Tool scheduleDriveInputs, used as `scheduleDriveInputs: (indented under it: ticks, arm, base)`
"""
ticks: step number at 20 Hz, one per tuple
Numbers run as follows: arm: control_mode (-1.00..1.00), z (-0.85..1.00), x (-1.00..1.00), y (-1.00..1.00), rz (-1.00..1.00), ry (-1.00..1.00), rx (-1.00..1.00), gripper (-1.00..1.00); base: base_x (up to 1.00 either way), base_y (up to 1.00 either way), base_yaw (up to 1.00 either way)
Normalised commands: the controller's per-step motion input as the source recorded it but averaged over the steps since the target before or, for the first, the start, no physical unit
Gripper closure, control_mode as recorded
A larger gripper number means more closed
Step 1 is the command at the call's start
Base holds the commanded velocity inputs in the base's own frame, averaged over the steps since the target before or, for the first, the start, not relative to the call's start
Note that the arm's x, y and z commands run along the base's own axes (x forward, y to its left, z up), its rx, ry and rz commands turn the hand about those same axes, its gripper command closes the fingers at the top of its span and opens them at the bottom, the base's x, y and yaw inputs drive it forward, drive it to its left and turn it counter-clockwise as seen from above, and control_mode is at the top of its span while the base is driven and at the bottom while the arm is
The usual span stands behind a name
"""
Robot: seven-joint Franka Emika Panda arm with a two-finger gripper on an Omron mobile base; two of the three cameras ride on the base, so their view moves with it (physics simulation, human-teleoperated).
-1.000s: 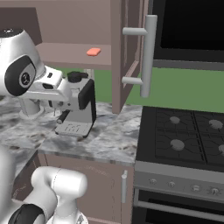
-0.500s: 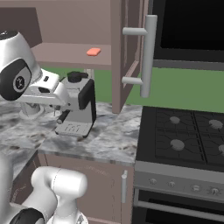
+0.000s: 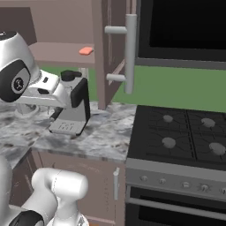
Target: Pick up the dish brush and bar soap from the sink, and place them back in the cabinet, and close the cabinet doors.
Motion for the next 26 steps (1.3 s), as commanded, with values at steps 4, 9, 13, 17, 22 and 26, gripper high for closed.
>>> scheduleDriveInputs:
  ticks: [4, 9, 13, 17, 22, 26]
  arm:
    - [1.0, 0.0, 0.0, 0.0, 0.0, 0.0, 0.0, -1.0]
    - [1.0, 0.0, 0.0, 0.0, 0.0, 0.0, 0.0, -1.0]
    - [1.0, 0.0, 0.0, 0.0, 0.0, 0.0, 0.0, -1.0]
    - [1.0, 0.0, 0.0, 0.0, 0.0, 0.0, 0.0, -1.0]
    - [1.0, 0.0, 0.0, 0.0, 0.0, 0.0, 0.0, -1.0]
    - [1.0, 0.0, 0.0, 0.0, 0.0, 0.0, 0.0, -1.0]
  base:
    - [-0.63, -0.38, 0.0]
    - [-0.83, -0.05, 0.04]
    - [-0.73, 0.0, 0.24]
    - [-0.29, 0.0, 0.34]
    - [-0.07, 0.0, 0.47]
    - [-0.03, 0.0, 0.56]
